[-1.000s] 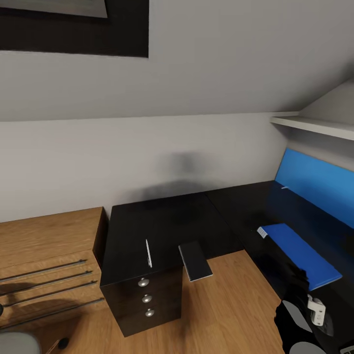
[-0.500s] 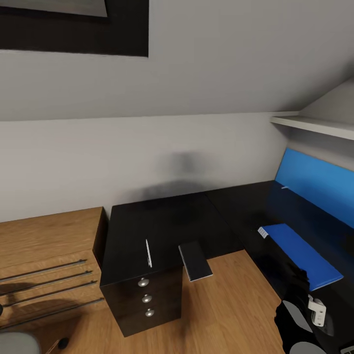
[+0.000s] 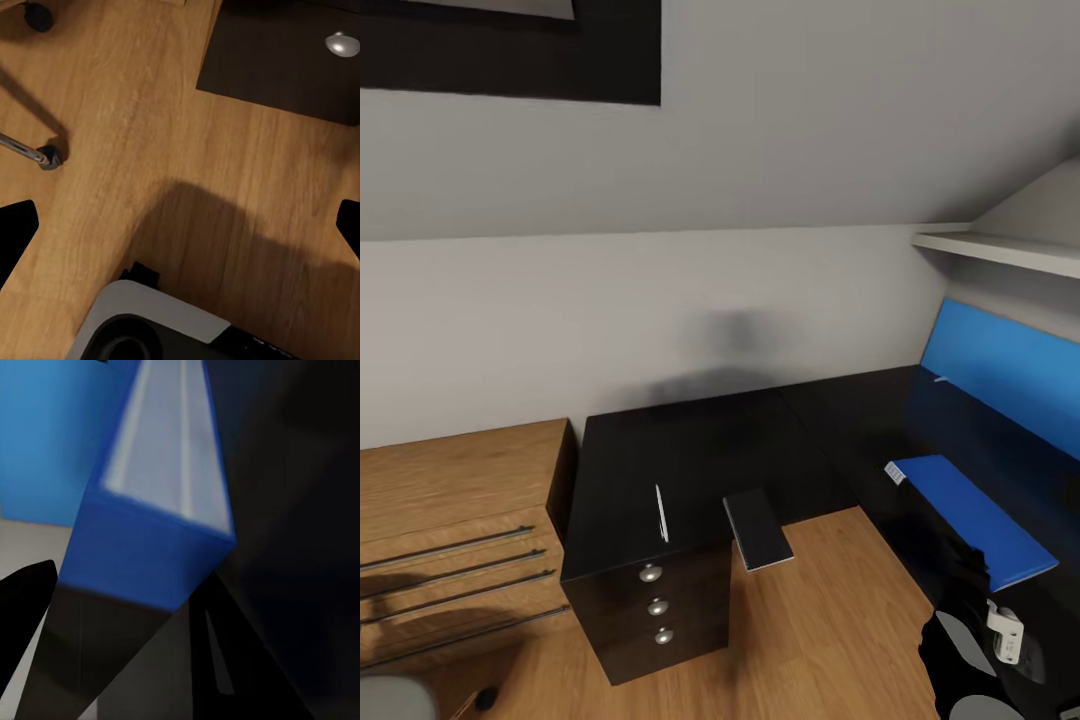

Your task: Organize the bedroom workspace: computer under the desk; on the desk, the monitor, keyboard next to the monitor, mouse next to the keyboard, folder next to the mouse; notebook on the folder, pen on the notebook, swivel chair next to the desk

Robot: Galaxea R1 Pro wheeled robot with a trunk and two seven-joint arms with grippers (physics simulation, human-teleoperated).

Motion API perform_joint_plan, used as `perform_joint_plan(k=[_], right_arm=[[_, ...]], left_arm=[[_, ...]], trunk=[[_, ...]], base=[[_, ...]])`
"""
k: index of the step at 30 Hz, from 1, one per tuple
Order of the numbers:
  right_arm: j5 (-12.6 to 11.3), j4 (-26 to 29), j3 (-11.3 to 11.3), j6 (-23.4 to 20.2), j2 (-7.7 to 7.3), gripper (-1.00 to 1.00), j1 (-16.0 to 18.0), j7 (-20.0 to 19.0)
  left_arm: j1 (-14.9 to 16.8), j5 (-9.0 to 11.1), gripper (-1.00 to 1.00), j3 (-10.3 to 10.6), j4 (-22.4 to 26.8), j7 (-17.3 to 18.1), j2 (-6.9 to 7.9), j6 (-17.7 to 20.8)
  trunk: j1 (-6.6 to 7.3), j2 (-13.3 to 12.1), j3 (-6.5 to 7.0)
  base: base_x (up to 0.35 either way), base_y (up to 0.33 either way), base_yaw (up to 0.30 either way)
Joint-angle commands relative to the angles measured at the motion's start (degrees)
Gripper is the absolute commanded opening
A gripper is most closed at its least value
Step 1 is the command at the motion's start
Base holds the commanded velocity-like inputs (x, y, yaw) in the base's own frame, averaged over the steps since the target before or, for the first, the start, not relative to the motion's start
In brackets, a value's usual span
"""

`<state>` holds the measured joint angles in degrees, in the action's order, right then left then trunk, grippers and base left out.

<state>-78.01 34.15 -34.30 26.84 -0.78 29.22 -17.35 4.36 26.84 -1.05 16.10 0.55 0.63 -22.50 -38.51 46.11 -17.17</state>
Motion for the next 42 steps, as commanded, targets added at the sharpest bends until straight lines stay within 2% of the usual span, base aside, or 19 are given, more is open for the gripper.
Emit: perform_joint_plan(k=[1, 42], right_arm=[[-0.61, -0.04, 0.00, 0.01, -0.01, -1.00, 0.05, -0.43], [-0.74, -1.45, 0.01, -0.07, -0.01, -1.00, 0.05, -0.26]], left_arm=[[0.03, 0.05, 1.00, -0.10, -0.02, 0.06, -0.01, -0.14], [0.03, 0.16, 1.00, -0.11, -0.02, -0.03, -0.01, -0.09]], trunk=[[-0.23, 0.47, -0.26], [-9.24, 16.91, -7.62]], base=[[0.000, 0.000, 0.000], [0.000, 0.000, 0.000]])
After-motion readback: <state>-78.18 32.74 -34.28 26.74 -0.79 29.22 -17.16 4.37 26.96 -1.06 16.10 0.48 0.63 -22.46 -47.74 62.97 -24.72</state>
